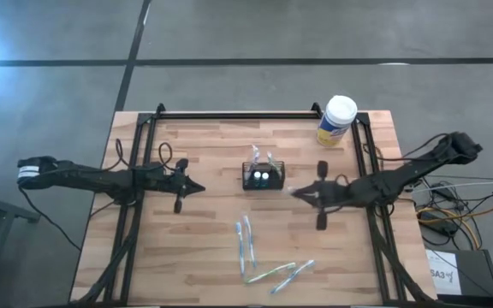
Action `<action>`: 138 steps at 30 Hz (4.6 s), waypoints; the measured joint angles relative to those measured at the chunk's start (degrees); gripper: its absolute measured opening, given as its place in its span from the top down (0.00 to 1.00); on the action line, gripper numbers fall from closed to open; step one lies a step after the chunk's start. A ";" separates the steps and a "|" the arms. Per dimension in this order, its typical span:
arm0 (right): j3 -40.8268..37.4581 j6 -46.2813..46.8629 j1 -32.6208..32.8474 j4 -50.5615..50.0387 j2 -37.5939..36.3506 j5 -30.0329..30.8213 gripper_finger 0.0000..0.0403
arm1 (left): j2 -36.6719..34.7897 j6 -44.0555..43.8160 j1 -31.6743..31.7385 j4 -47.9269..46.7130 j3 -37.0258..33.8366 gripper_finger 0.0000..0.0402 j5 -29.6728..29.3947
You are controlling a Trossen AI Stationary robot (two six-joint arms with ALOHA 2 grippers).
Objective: Pick & Place toothbrushing station
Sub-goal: Put the violet toothbrush into the black wire organizer
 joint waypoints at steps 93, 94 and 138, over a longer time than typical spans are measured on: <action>-13.16 -10.75 -16.85 73.14 39.65 0.97 0.98 | 0.04 -6.16 -0.01 -0.51 -0.17 0.97 -3.87; -13.14 -10.75 -16.85 73.14 40.32 1.51 0.98 | 0.04 -6.16 -0.01 -0.53 -0.17 0.97 -3.87; -12.27 -0.33 -16.83 66.20 43.41 3.58 0.71 | 0.12 -6.60 0.01 -0.83 -0.28 0.97 -3.87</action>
